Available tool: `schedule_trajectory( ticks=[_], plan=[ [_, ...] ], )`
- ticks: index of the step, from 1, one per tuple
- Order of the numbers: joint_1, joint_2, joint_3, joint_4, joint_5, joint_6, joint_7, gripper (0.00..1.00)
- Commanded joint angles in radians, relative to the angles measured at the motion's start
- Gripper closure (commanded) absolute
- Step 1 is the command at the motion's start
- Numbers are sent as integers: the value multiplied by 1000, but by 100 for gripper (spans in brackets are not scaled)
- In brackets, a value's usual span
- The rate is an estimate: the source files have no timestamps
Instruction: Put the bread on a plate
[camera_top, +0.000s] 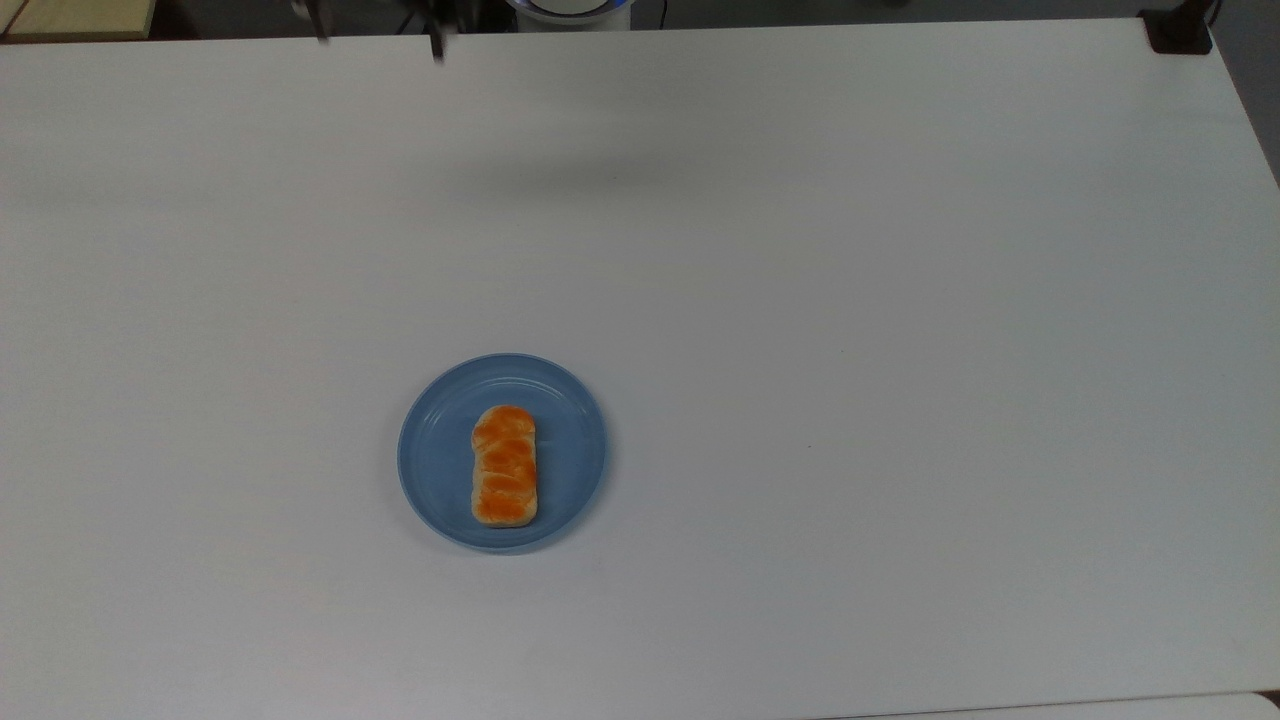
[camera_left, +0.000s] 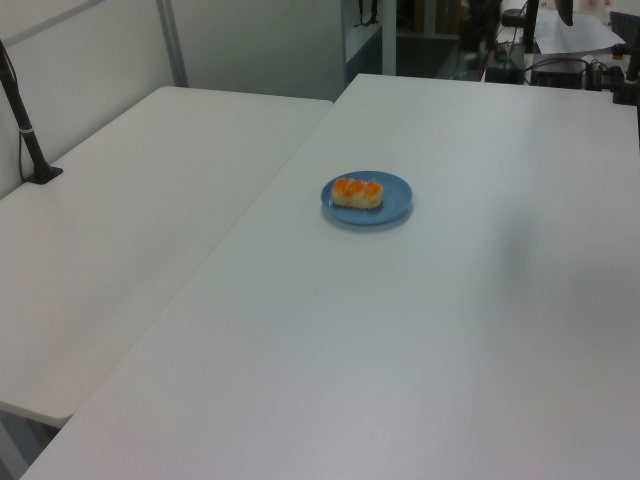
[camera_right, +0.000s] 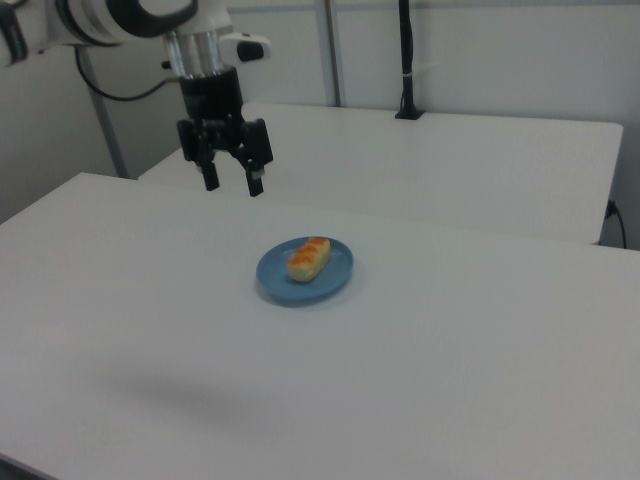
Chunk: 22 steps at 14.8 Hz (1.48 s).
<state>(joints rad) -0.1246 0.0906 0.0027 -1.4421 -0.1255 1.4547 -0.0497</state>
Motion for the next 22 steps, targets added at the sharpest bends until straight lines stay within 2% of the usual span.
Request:
schedule_trajectory(
  ticks=[1, 4, 6, 8, 14, 18, 20, 22],
  plan=[
    [16, -120, -43, -78, 21, -42, -94, 0],
    [39, -164, -46, -136, 65, -16, -46, 0],
    [66, -181, -44, -179, 87, 80, 78, 0],
    [80, -181, -43, -205, 90, 147, 132, 0],
    [77, -175, -56, -196, 86, 164, 76, 0],
    [76, -166, -85, -196, 87, 223, -62, 0],
    [79, -155, -86, -198, 89, 250, -47, 0],
    [86, -144, -86, -199, 89, 256, 29, 0]
  ],
)
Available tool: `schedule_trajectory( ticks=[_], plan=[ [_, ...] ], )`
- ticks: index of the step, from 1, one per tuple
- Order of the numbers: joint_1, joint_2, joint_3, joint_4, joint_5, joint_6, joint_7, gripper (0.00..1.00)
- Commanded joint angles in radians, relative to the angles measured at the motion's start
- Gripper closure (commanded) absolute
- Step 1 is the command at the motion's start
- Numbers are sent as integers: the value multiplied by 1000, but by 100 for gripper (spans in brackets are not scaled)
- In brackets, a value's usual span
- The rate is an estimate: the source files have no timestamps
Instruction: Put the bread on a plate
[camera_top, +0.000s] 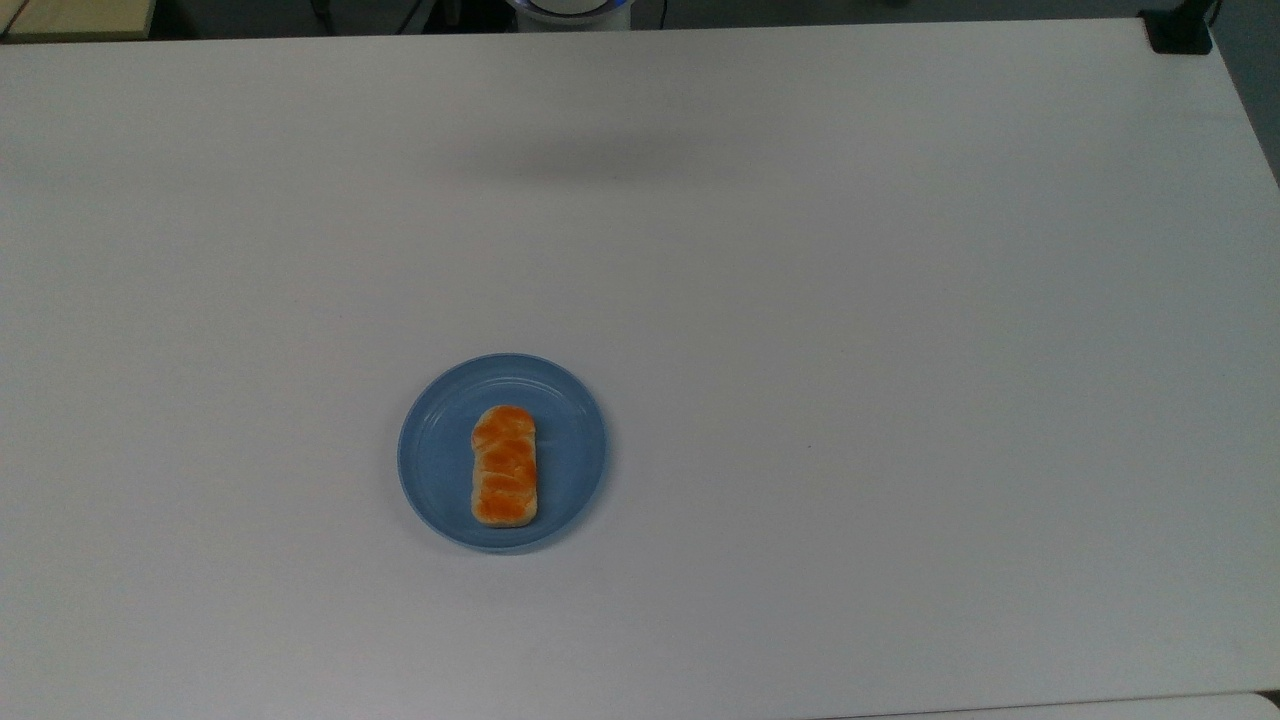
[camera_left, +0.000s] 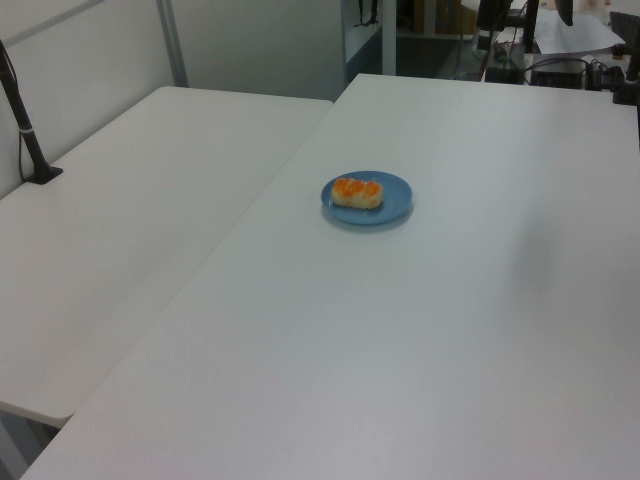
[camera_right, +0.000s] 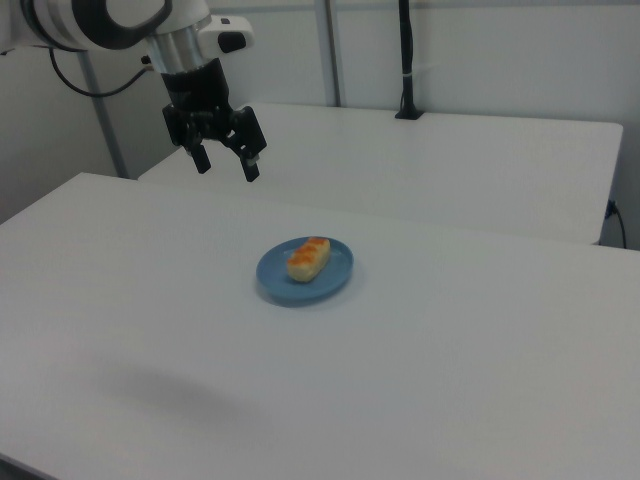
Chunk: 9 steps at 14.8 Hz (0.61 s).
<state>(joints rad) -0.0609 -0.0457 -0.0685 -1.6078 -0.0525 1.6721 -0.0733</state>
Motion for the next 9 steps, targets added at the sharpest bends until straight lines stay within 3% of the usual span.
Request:
schedule_trajectory(
  ticks=[1, 9],
  plan=[
    [21, -8, -14, -34, 16, 43, 58, 0],
    [20, -6, -16, -34, 7, 66, 53, 0]
  ],
)
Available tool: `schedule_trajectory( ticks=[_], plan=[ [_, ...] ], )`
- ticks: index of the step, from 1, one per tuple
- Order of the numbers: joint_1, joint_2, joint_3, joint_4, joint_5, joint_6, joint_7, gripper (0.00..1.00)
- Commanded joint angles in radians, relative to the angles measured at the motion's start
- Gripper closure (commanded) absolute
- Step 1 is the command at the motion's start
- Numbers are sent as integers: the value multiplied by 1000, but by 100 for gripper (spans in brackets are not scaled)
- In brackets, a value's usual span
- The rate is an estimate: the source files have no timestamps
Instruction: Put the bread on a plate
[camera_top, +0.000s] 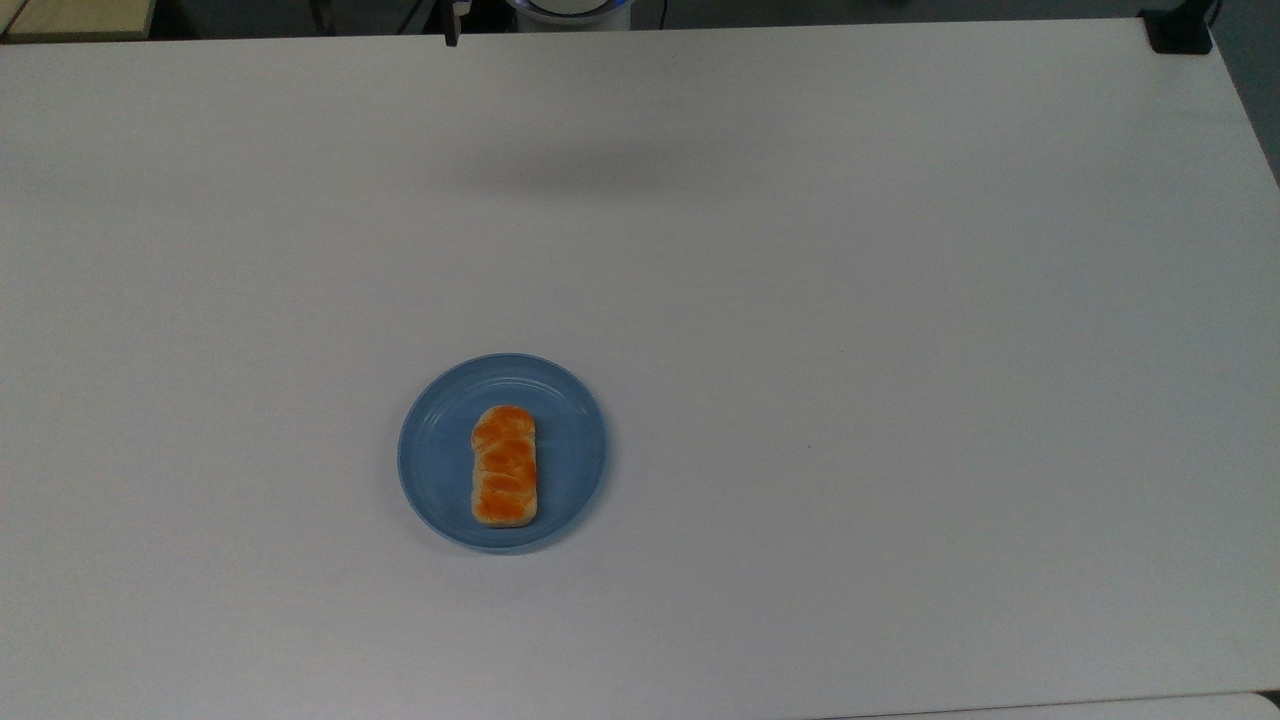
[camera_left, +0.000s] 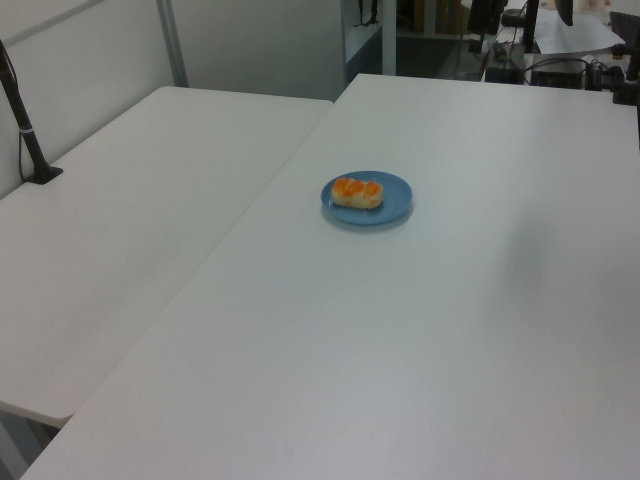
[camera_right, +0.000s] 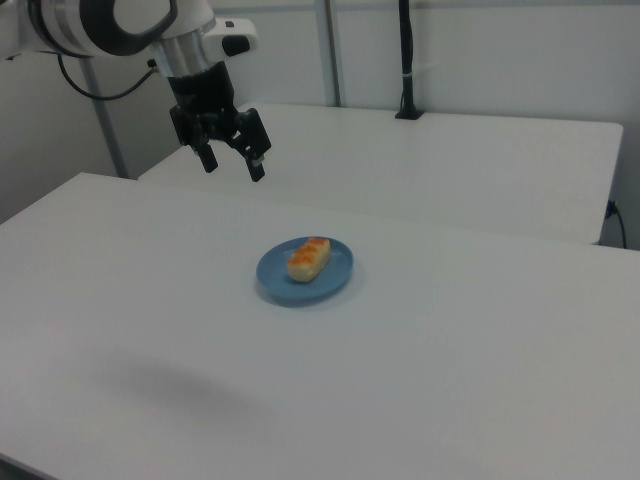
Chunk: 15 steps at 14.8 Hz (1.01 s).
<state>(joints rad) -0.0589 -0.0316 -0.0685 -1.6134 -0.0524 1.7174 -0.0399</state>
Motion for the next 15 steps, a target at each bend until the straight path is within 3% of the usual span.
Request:
schedule_trajectory(
  ticks=[1, 10, 15],
  plan=[
    [19, -19, -16, -26, 5, 10, 22, 0],
    [19, -22, -16, -2, 13, -45, 22, 0],
    [19, -24, -45, 1, 22, -42, 23, 0]
  ],
)
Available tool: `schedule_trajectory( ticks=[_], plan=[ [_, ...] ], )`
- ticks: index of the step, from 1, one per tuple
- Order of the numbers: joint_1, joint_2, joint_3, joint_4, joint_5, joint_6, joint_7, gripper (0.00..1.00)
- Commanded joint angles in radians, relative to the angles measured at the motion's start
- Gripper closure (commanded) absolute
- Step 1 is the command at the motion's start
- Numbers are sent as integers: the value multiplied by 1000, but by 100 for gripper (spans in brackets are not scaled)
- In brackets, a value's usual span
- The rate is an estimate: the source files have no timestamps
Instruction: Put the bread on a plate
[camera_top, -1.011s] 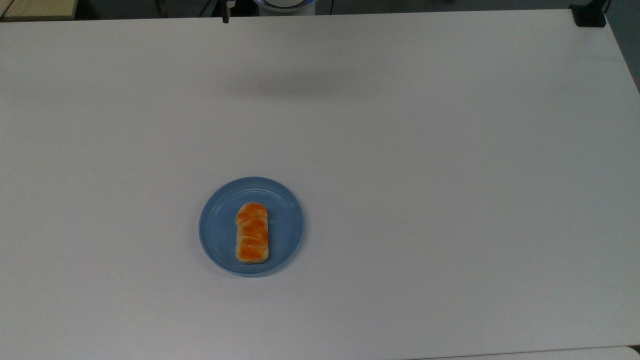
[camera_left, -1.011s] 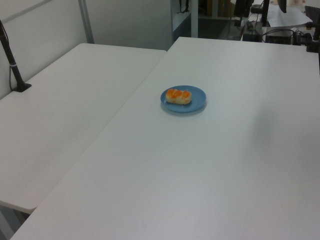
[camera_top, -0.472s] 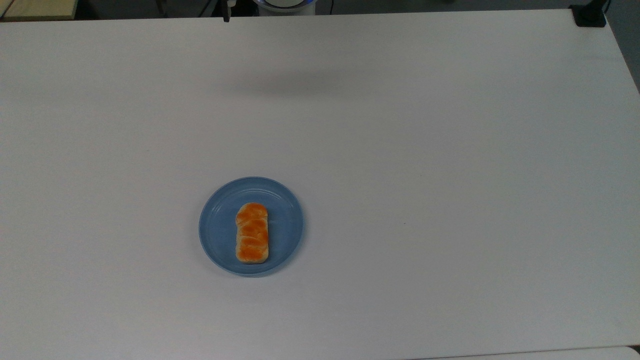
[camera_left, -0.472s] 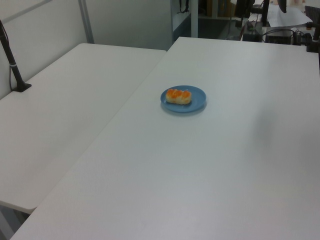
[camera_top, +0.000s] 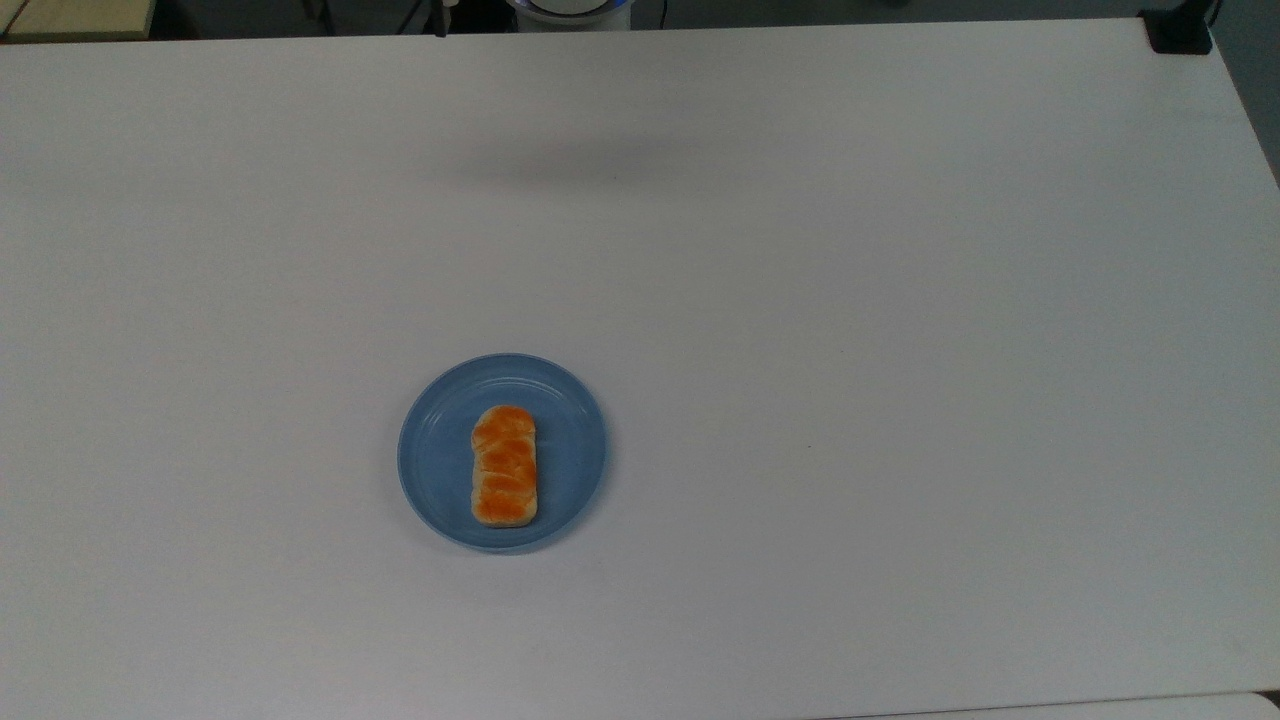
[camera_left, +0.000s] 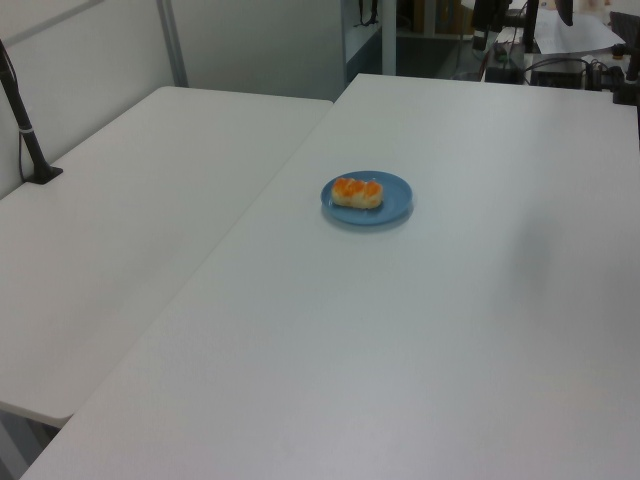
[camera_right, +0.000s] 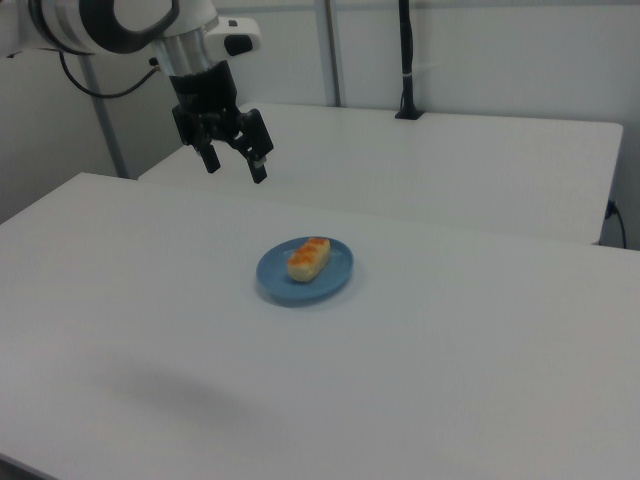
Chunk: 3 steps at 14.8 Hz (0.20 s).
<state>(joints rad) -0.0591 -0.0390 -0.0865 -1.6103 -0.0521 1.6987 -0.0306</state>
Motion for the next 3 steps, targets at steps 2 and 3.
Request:
schedule_trajectory(
  ticks=[2, 3],
  plan=[
    [22, -15, -25, -3, 21, -25, 17, 0],
    [22, -15, -25, -3, 21, -24, 15, 0]
  ],
)
